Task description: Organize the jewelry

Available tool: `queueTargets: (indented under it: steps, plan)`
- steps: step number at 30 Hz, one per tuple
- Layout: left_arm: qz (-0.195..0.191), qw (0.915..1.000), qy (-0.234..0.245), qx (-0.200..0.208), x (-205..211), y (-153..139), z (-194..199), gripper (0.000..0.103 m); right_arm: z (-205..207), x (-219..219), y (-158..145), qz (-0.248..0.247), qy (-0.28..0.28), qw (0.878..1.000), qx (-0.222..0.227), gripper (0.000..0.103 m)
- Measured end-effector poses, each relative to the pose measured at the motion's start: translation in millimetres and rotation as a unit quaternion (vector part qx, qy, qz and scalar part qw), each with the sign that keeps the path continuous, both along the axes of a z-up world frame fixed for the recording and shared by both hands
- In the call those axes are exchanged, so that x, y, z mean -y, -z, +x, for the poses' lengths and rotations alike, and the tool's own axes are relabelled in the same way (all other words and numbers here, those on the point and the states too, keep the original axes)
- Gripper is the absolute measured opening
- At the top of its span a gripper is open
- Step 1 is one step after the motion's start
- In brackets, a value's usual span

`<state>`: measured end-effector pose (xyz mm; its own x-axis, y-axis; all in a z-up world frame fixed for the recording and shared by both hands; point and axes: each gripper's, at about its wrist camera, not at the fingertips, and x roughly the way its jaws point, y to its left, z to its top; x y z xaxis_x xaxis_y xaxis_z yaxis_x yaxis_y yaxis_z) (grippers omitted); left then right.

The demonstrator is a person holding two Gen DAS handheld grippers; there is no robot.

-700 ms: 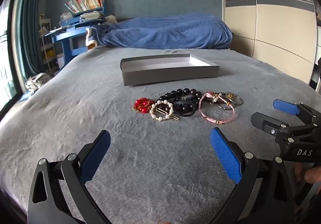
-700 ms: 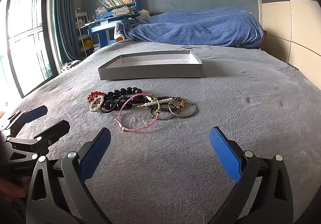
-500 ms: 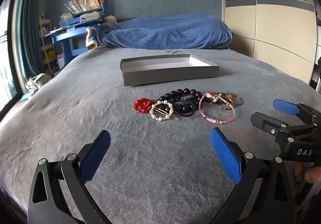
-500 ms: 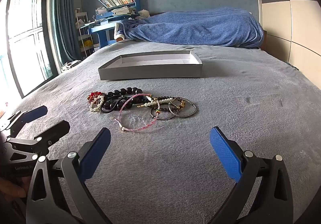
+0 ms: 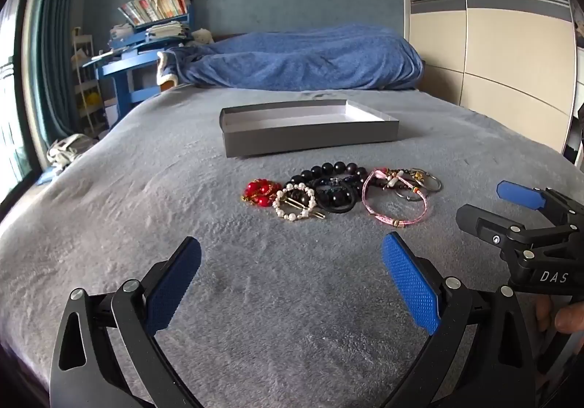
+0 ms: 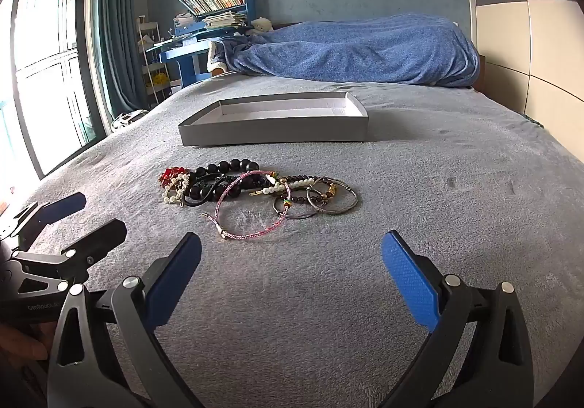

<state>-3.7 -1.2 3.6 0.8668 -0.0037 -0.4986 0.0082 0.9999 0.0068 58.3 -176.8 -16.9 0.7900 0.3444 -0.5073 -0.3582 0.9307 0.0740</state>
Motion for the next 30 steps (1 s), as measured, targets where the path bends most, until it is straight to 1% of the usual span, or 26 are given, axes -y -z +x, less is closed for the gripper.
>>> queueTargets:
  steps: [12, 30]
  plan:
    - [-0.019, 0.9997, -0.013, 0.001, -8.4, 1.9, -0.1, 0.098, -0.2, 0.4, -0.1, 0.000, 0.000, 1.000, 0.000, 0.098]
    - [-0.012, 0.9998, -0.014, 0.003, -8.9, 0.0, 0.1, 0.098, 1.0, -0.9, 1.4, 0.001, 0.000, 1.000, -0.002, 0.098]
